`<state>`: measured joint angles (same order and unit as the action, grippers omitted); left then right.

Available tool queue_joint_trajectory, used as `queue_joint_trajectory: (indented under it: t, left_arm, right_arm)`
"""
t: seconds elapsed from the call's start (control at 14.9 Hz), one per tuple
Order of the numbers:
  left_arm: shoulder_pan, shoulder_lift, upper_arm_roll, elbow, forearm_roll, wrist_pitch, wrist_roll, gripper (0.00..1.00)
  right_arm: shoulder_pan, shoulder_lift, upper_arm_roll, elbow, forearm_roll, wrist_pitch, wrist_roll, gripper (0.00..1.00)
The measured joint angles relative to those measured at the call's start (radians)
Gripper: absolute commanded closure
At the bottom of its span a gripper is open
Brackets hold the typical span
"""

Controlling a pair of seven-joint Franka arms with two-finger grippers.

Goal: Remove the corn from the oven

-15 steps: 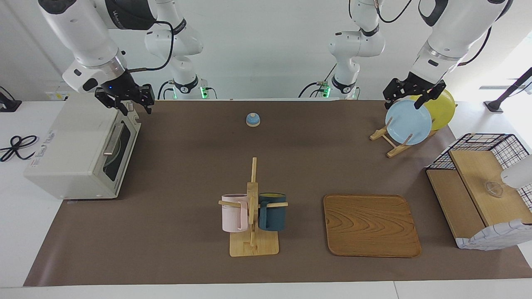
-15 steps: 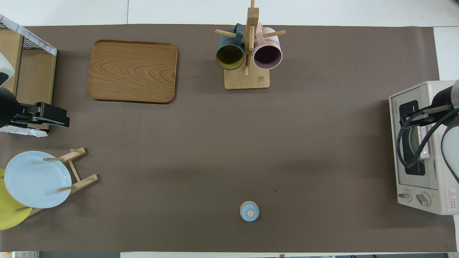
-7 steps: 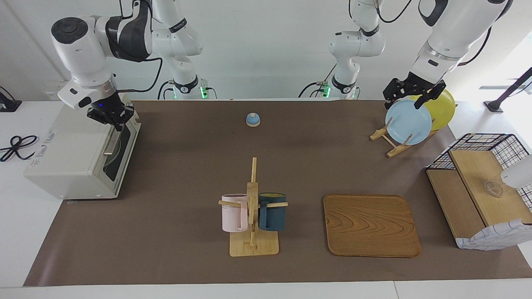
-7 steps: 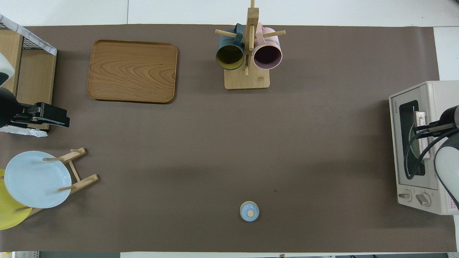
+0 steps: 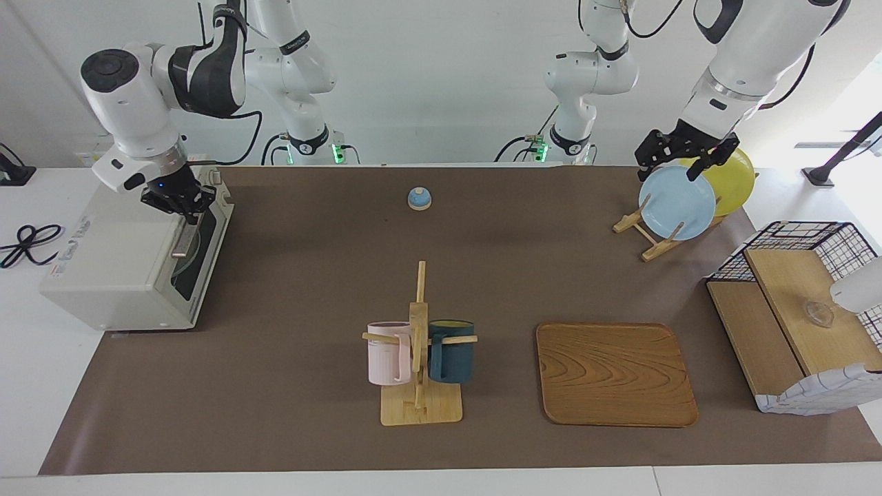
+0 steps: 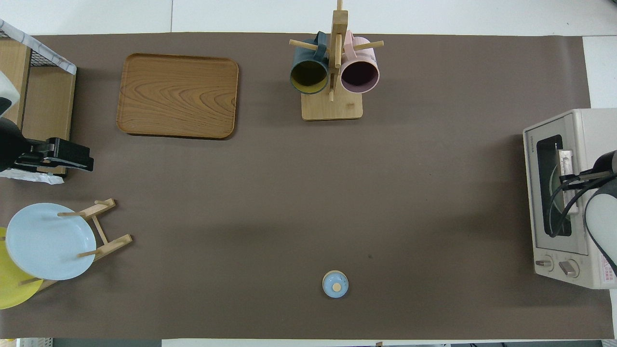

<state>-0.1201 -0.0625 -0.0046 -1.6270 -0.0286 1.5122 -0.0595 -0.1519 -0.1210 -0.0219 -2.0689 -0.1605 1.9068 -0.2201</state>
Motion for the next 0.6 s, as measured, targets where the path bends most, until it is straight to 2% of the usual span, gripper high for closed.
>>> queue_joint_trajectory:
  t: [0.6]
  left_arm:
    - [0.000, 0.000, 0.000, 0.000, 0.000, 0.000, 0.000, 0.00]
  right_arm:
    - [-0.018, 0.015, 0.001, -0.003, 0.000, 0.002, 0.000, 1.00]
